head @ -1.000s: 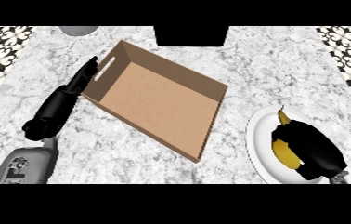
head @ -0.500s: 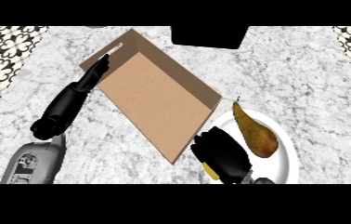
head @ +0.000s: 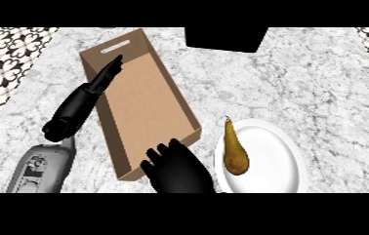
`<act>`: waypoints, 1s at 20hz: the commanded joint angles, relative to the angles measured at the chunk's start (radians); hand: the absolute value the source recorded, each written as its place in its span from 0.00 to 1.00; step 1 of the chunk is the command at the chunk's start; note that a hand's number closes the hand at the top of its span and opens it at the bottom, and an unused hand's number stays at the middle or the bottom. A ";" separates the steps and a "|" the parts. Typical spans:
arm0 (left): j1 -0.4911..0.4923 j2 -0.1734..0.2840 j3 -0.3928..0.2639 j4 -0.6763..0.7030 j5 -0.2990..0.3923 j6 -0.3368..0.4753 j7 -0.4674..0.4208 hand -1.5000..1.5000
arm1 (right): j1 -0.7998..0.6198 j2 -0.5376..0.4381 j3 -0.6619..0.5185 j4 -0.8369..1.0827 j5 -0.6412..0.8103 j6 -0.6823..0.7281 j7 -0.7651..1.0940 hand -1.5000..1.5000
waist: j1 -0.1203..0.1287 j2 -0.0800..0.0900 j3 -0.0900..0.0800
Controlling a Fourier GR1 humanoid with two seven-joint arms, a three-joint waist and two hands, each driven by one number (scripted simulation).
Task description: Pick the lemon from the plate and place it in the cardboard box
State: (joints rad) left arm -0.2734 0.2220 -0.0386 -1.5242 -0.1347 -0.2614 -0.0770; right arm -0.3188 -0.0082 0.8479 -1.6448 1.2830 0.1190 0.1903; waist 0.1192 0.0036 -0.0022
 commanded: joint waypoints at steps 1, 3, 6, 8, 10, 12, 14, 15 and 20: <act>0.000 -0.018 -0.006 0.017 -0.014 0.021 -0.005 0.50 | -0.093 0.008 0.067 -0.060 -0.070 -0.066 0.227 1.00 | -0.018 -0.002 0.000; -0.018 0.014 0.022 0.018 0.009 -0.005 0.004 0.50 | -0.118 0.008 0.047 -0.087 -0.098 -0.115 0.339 1.00 | -0.023 -0.004 0.000; -0.013 -0.019 -0.007 0.011 -0.004 0.010 0.010 0.50 | -0.183 0.008 -0.002 -0.072 -0.141 -0.183 0.484 1.00 | -0.017 -0.001 0.000; -0.006 0.010 0.022 0.031 0.000 0.003 -0.009 0.50 | -0.237 0.008 0.000 -0.059 -0.143 -0.248 0.595 1.00 | -0.019 0.000 -0.001; -0.026 -0.007 0.008 0.029 -0.016 0.021 0.016 0.50 | -0.338 0.008 -0.036 -0.032 -0.183 -0.252 0.687 1.00 | -0.023 0.000 -0.001; -0.025 0.000 0.009 0.024 -0.013 0.012 0.012 0.50 | -0.414 0.008 -0.033 0.020 -0.200 -0.281 0.789 1.00 | -0.013 -0.001 -0.001; -0.046 0.008 0.014 0.030 -0.011 0.005 0.007 0.50 | -0.525 0.008 -0.079 0.070 -0.251 -0.296 0.857 1.00 | -0.022 0.002 -0.001; -0.035 0.007 0.013 0.046 -0.023 0.014 -0.001 0.50 | -0.567 0.008 -0.071 0.109 -0.271 -0.321 0.899 1.00 | -0.023 0.004 -0.001; -0.013 -0.003 0.020 0.055 -0.015 0.016 -0.011 0.50 | -0.800 0.008 -0.116 0.355 -0.380 -0.284 0.939 1.00 | -0.042 0.005 -0.002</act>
State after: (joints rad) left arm -0.3022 0.2154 -0.0266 -1.4958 -0.1481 -0.2446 -0.0578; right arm -0.9596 -0.0033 0.7477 -1.4307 0.9704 -0.1732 1.0175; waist 0.0884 0.0065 -0.0030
